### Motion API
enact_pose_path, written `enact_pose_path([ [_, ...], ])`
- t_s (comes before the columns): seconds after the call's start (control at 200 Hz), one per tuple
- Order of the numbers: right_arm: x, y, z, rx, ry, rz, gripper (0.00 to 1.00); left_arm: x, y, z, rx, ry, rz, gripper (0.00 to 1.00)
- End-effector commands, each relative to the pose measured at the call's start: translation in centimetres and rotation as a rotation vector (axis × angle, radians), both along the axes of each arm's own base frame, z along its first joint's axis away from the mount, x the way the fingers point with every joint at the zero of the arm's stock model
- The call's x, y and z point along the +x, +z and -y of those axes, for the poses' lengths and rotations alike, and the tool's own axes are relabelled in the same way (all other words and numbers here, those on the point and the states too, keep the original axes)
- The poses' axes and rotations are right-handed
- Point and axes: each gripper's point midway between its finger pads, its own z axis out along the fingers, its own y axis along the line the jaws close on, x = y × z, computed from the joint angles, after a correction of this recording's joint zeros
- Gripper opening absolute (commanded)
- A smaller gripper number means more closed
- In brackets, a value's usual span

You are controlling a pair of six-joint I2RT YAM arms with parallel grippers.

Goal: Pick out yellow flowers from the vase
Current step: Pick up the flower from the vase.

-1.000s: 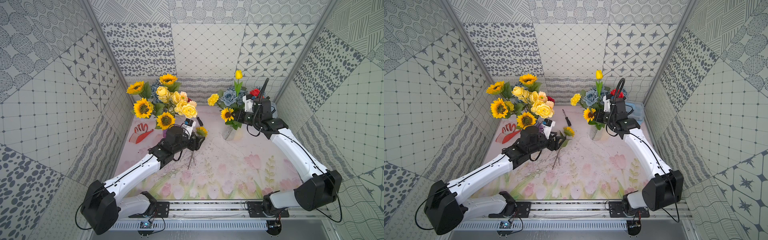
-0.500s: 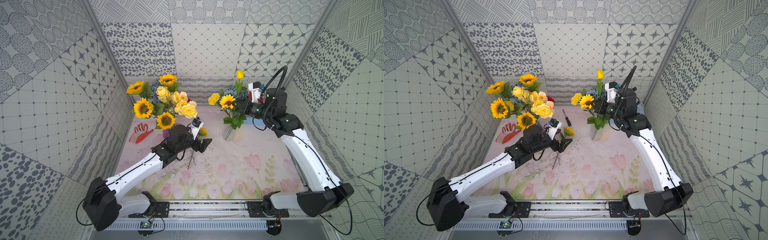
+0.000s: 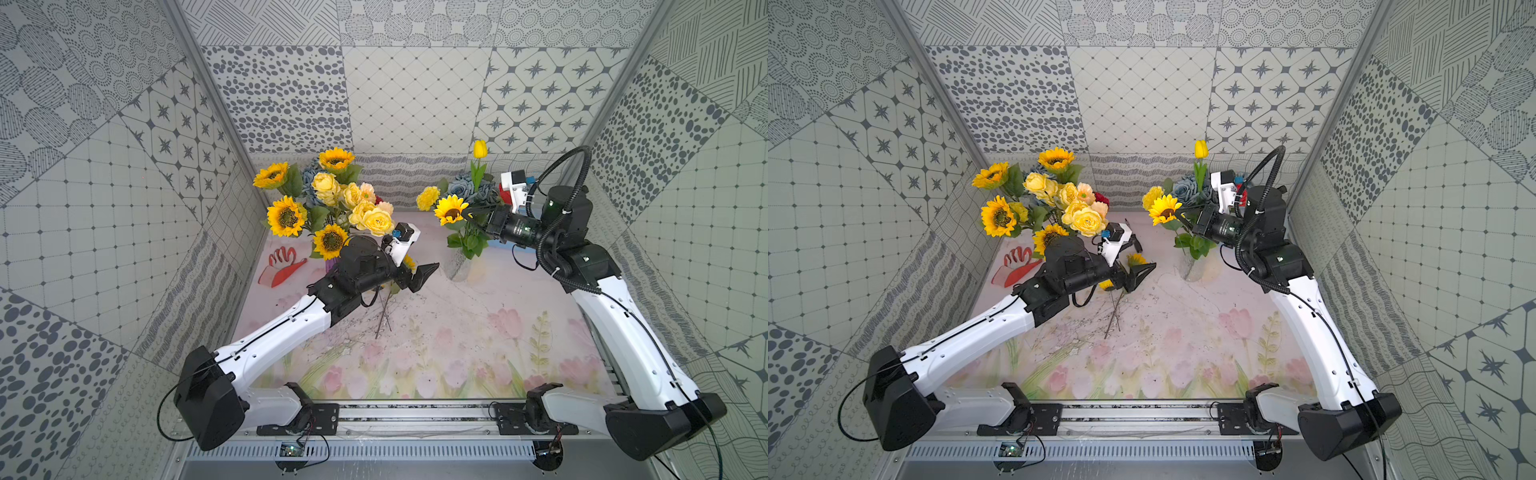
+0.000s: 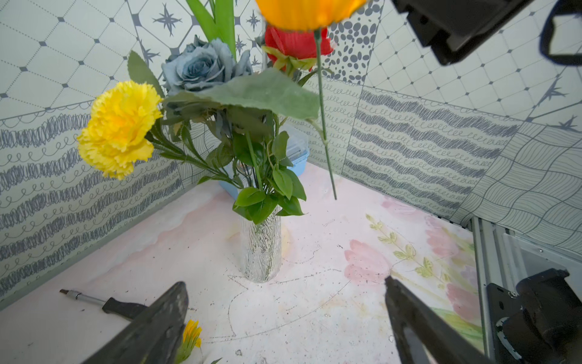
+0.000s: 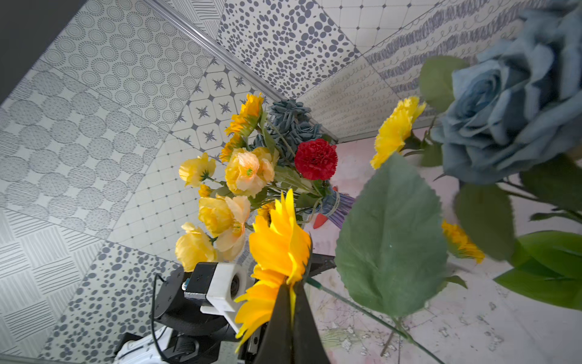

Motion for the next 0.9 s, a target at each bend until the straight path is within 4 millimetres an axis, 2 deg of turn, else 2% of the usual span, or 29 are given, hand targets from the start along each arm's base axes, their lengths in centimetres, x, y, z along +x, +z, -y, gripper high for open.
enact_pose_path([
  [0.0,-1.1,1.6,-1.0,0.115,0.063,0.021,0.00,-1.2,3.1,1.2,-0.108,-0.098,0.094,0.98],
  [0.145,-1.9,0.5,-2.2,0.127,0.092,0.001,0.00,-1.1,3.1,1.7,-0.139,-0.115,0.077,0.98],
  [0.315,-2.3,-0.3,-2.7,0.162,0.105,-0.022,0.00,-1.5,3.3,1.9,-0.177,-0.138,0.074,0.98],
  [0.595,-3.0,-0.4,-3.1,0.238,0.147,-0.053,0.00,-0.1,1.4,1.1,-0.084,-0.047,0.112,0.98],
  [0.7,-3.3,-0.2,-3.3,0.288,0.168,-0.060,0.00,0.1,0.9,1.4,-0.072,-0.052,0.114,0.98],
  [0.791,-3.7,0.0,-3.3,0.321,0.185,-0.069,0.00,0.0,0.9,1.9,-0.081,-0.074,0.115,0.91],
  [0.846,-3.8,0.0,-3.3,0.329,0.187,-0.072,0.00,0.0,0.8,2.0,-0.088,-0.082,0.115,0.82],
  [0.896,-4.0,0.1,-3.3,0.335,0.188,-0.073,0.00,0.0,1.0,2.1,-0.096,-0.086,0.119,0.70],
])
